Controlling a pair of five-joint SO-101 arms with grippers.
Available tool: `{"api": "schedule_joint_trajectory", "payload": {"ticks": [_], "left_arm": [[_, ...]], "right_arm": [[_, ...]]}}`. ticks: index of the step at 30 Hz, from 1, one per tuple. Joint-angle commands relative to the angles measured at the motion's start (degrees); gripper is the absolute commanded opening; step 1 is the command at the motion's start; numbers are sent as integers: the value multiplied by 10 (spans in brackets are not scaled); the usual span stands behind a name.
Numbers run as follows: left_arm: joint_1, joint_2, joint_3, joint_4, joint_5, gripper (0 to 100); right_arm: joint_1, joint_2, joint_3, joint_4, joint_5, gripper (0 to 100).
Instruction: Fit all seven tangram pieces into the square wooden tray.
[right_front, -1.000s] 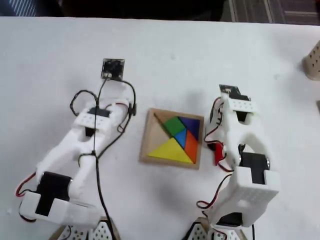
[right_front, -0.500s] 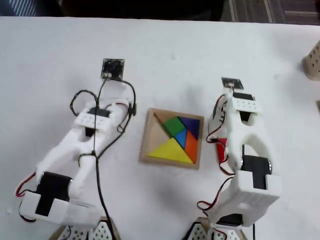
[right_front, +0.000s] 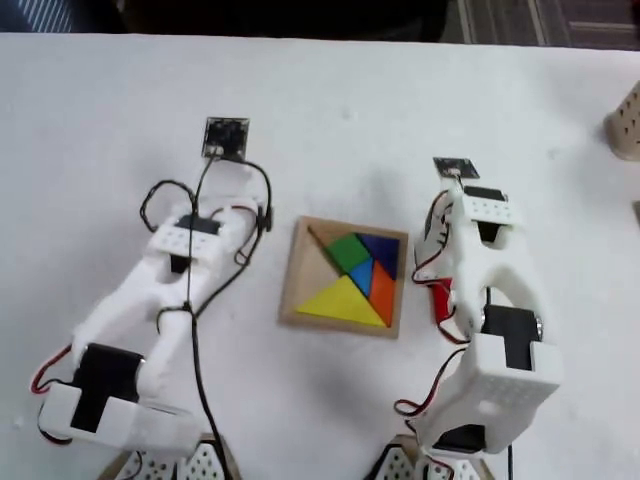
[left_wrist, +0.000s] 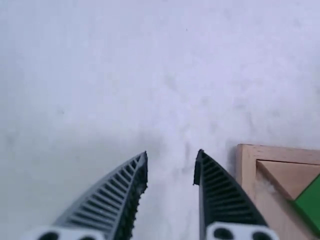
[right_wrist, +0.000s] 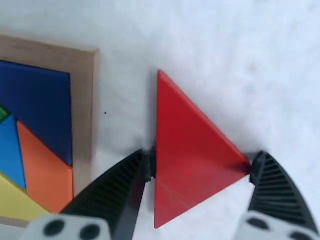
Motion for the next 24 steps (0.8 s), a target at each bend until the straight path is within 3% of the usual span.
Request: {"api": "schedule_joint_trajectory", "payload": {"ticks": [1, 8, 14, 24], "left_arm": [[-3, -28, -8, -11, -5, 168], [-3, -28, -8, -11, -5, 168], [-3, -28, -8, -11, -5, 168], [-3, -28, -8, -11, -5, 168]], "right_arm": [[1, -10, -10, 14, 10, 294], [1, -8, -10, 13, 9, 293], [10, -7, -10, 13, -12, 198], [11, -6, -4, 13, -14, 194]]}}
